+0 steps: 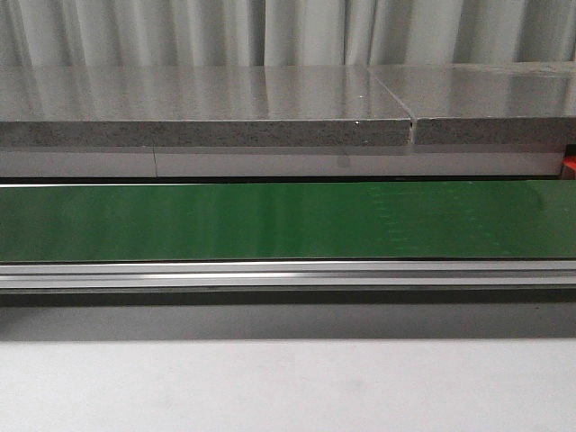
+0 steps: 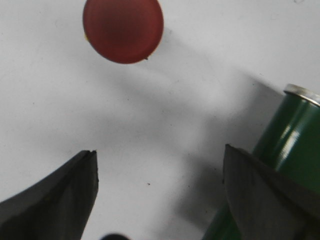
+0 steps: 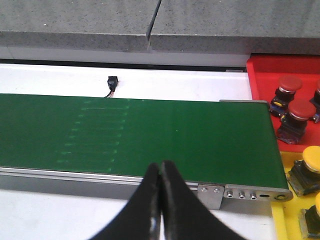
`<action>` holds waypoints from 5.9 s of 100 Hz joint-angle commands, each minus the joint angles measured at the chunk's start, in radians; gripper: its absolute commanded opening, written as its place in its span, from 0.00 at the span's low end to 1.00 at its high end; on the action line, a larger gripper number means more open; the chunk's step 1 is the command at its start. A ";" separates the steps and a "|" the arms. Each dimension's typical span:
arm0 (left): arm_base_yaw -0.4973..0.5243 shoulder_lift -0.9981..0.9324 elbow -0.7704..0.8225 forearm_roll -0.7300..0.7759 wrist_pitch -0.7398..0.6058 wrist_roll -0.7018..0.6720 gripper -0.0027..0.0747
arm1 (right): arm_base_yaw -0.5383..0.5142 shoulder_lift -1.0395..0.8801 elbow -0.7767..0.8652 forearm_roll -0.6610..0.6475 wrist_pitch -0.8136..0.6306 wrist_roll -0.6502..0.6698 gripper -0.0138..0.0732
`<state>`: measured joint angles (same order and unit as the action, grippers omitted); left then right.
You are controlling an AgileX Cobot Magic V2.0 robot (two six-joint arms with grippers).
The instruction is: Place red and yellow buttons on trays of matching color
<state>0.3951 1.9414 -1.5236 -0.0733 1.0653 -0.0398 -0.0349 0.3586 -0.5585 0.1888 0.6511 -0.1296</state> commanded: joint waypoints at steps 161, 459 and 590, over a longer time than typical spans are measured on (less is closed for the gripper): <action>0.012 -0.027 -0.065 0.024 -0.308 -0.025 0.37 | 0.000 0.005 -0.023 -0.001 -0.069 -0.011 0.08; -0.567 -1.321 0.769 -0.030 -0.445 0.125 0.01 | 0.003 0.032 -0.023 0.016 -0.040 -0.006 0.08; -0.567 -1.517 0.884 -0.035 -0.392 0.125 0.01 | 0.621 1.292 -1.006 0.009 0.262 -0.010 0.89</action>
<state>-0.1629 0.4183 -0.6169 -0.0968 0.7436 0.0827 0.5728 1.6447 -1.4914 0.1854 0.9285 -0.1296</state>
